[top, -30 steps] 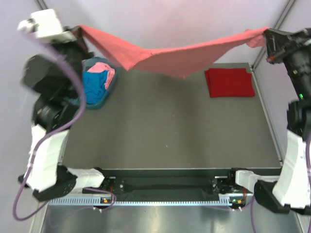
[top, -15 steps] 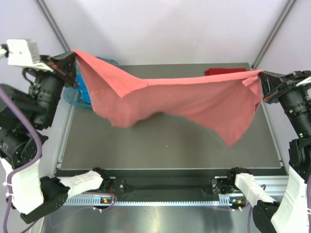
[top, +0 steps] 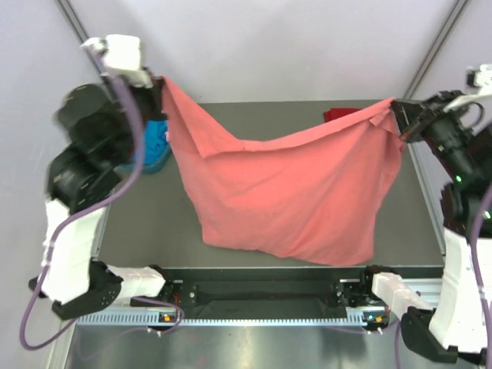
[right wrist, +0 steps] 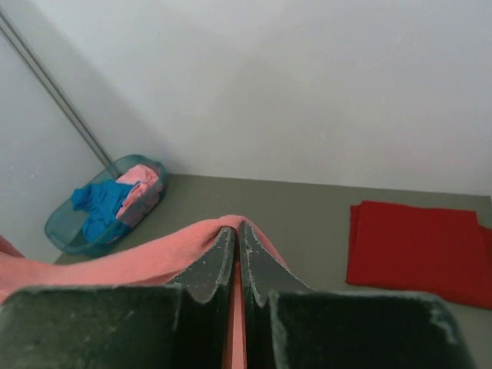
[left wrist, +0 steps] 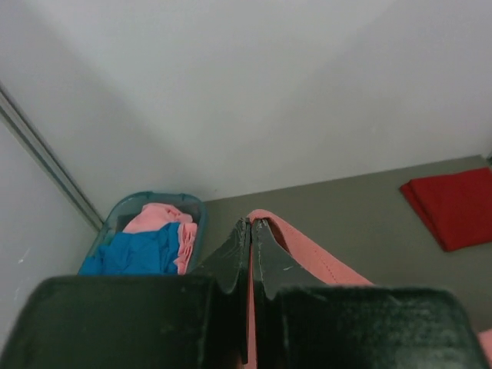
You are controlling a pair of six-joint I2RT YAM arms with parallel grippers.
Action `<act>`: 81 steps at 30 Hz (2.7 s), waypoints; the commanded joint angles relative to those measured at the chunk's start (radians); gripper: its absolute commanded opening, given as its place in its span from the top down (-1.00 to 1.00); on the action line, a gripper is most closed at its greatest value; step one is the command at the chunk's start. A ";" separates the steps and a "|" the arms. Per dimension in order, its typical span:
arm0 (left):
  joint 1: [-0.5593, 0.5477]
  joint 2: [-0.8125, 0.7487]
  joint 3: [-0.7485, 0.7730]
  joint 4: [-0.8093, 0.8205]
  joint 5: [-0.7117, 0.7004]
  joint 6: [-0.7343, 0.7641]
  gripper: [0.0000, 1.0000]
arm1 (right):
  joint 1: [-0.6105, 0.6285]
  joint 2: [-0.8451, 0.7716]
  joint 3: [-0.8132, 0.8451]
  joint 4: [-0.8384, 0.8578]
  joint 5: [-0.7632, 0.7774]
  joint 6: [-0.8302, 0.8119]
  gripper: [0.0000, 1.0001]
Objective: Fold and stack the t-shirts
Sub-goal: Flatten the tshirt out
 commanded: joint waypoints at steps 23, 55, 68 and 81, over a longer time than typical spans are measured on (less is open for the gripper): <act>0.234 0.145 -0.054 0.595 -0.097 0.066 1.00 | -0.015 0.514 0.344 0.352 -0.085 0.098 1.00; 0.242 0.268 -0.125 0.507 0.280 0.155 1.00 | -0.016 0.326 0.057 0.240 -0.031 -0.175 1.00; 0.374 0.966 0.060 0.725 0.415 0.150 1.00 | -0.059 0.949 -0.059 0.812 -0.214 -0.014 1.00; 0.426 1.028 0.076 0.630 0.547 0.012 1.00 | -0.059 1.277 0.225 0.742 -0.219 -0.005 1.00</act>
